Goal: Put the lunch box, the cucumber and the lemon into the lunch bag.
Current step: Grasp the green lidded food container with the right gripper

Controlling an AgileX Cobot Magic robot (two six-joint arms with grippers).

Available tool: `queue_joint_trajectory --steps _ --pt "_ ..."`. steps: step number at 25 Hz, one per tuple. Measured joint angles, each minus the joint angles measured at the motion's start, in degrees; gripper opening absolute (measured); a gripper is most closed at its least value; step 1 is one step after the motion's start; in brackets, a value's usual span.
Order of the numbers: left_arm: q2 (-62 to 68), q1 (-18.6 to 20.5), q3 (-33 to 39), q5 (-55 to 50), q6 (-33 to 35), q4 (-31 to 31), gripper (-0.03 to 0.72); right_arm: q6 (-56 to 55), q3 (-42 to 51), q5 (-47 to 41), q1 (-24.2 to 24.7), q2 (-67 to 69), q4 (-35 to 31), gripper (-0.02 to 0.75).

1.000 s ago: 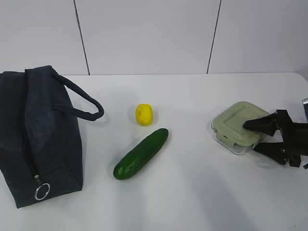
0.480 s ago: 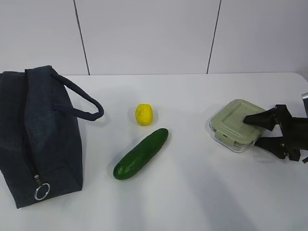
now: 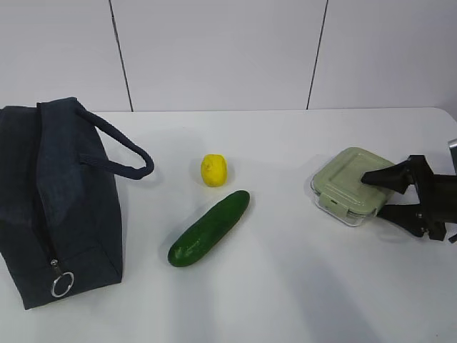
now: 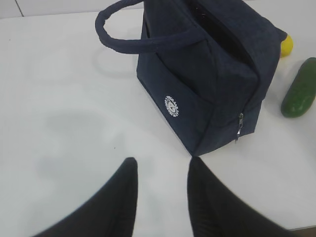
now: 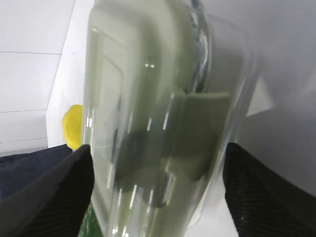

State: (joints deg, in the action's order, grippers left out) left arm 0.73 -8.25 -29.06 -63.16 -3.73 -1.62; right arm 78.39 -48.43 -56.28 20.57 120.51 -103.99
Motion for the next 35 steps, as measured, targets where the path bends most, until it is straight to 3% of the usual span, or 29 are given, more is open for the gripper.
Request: queue_joint_trajectory --steps 35 --pt "0.0 0.0 0.0 0.0 0.0 0.0 0.243 -0.4 0.0 0.9 0.0 0.0 0.0 0.486"
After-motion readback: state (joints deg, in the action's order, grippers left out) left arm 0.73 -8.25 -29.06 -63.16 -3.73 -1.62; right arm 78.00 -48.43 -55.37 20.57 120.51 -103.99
